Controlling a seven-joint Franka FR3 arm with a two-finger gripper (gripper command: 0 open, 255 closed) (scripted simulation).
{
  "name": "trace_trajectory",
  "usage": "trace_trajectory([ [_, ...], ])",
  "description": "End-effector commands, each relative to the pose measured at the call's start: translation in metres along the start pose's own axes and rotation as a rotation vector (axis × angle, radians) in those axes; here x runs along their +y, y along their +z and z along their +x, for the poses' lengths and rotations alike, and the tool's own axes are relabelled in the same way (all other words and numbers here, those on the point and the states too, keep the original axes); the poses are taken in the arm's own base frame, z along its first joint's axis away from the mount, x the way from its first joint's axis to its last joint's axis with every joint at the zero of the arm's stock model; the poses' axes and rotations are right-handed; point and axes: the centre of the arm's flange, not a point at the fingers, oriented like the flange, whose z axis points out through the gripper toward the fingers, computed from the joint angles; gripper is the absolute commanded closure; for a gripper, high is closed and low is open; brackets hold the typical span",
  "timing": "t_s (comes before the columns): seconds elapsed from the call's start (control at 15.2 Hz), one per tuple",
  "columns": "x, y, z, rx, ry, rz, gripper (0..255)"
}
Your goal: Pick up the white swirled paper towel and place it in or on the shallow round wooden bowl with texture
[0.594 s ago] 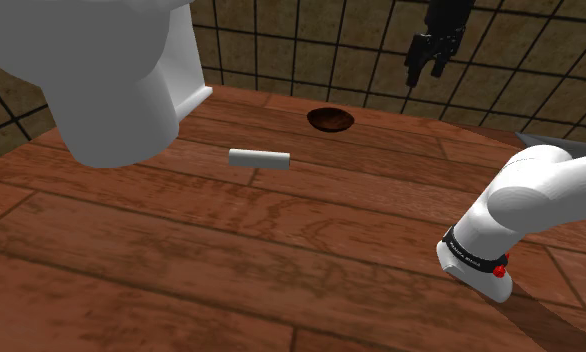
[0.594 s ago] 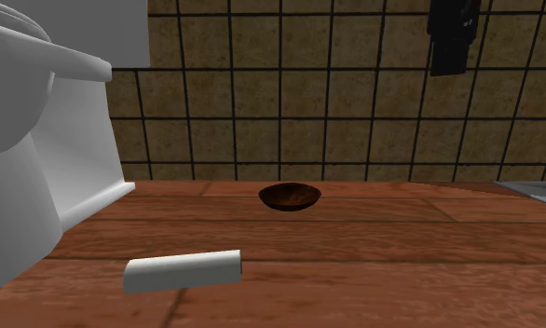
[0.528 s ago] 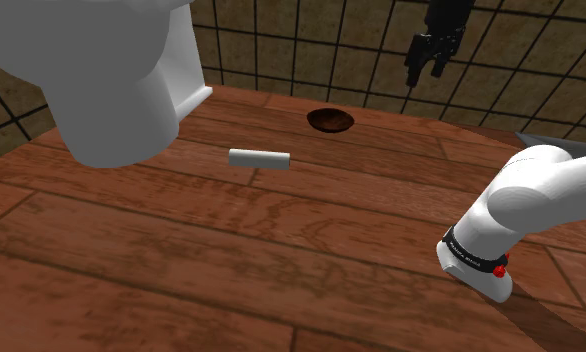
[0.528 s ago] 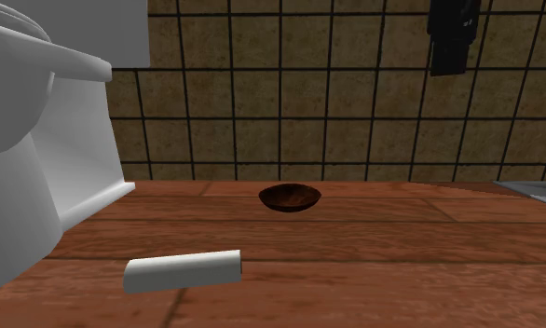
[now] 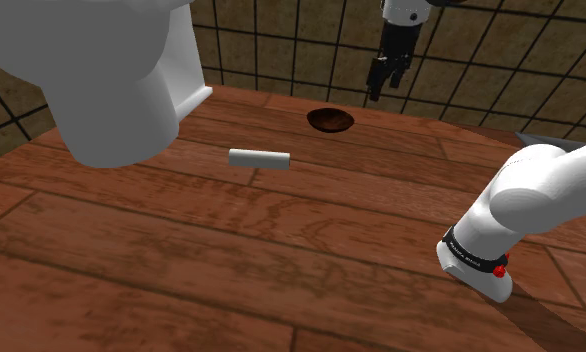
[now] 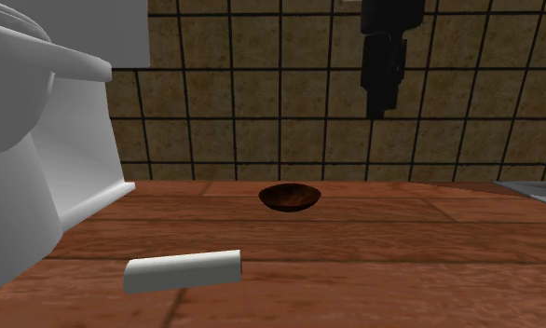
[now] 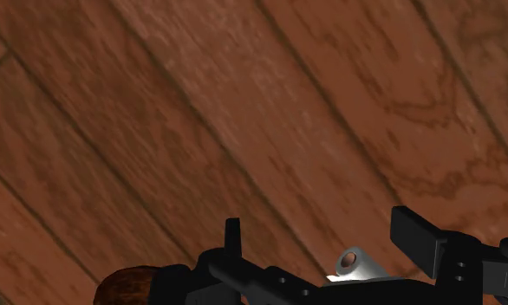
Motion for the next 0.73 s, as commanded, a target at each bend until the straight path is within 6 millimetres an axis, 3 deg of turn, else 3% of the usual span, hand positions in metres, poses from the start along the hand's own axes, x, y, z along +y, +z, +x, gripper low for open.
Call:
trace_trajectory([
  [0.0,-0.009,0.017,0.017,0.013,-0.048,-0.013,0],
  [0.66,-0.070,0.089,0.105,0.068,-0.281,-0.074,0],
])
